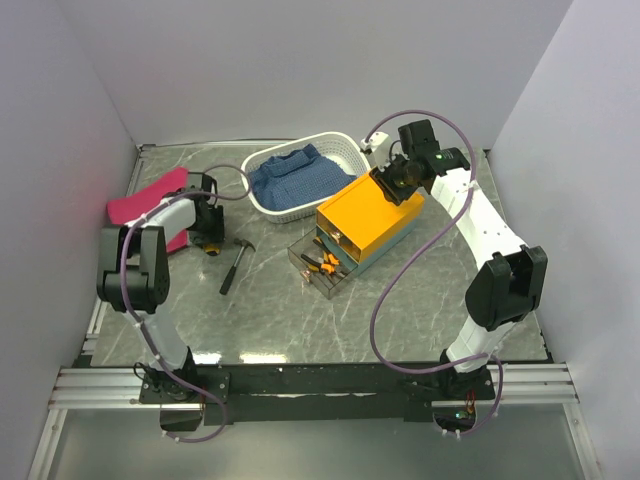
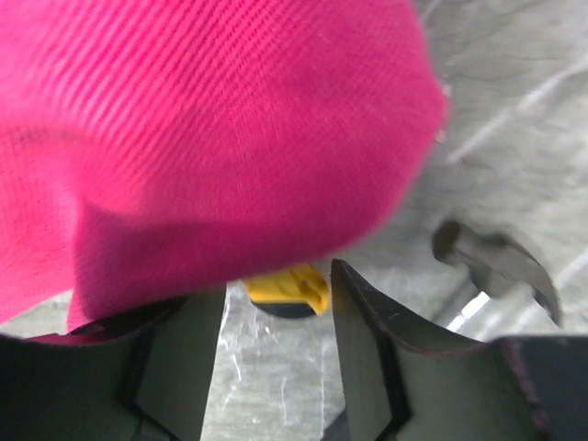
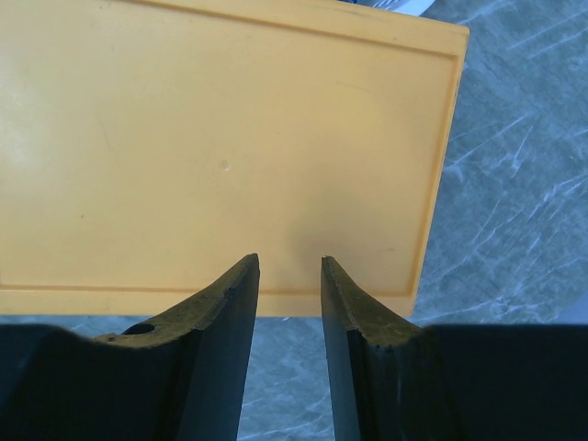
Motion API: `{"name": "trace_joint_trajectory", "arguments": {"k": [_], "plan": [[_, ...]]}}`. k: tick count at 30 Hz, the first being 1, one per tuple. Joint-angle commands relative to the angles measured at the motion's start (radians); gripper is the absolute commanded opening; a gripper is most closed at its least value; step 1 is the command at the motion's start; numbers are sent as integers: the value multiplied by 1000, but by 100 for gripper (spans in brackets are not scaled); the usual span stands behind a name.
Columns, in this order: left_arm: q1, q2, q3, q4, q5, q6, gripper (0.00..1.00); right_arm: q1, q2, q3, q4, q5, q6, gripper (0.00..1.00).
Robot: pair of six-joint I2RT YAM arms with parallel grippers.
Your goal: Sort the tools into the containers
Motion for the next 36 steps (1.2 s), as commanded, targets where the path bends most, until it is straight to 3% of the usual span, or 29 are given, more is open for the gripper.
{"name": "trace_joint_trajectory", "arguments": {"k": [1,5,9,14,20,26,29,31,36], "plan": [[5,53,44,19,-21,-18,53,-3,-2,2,8,4,-3,41],[5,64,25,21,3,-24,49,-4,-6,-12,6,4,-9,41],[3,33,-28,-2,60,-15,26,-4,-8,-7,2,7,-12,41],[3,-69,-139,-46,163,37,15,-4,-3,-4,0,2,-13,40],[-1,-203,-143,-70,335,92,2,-3,21,25,-1,-7,-10,40],[-82,-378,-203,73,694,238,1,2,49,57,-3,-25,-3,39],[-197,-412,-191,118,729,308,1,5,41,51,-1,-21,-4,39],[-277,-355,-145,73,728,397,1,5,32,41,-1,-18,-4,39],[-311,-228,30,-134,757,609,5,5,12,18,0,-12,-9,39]]}}
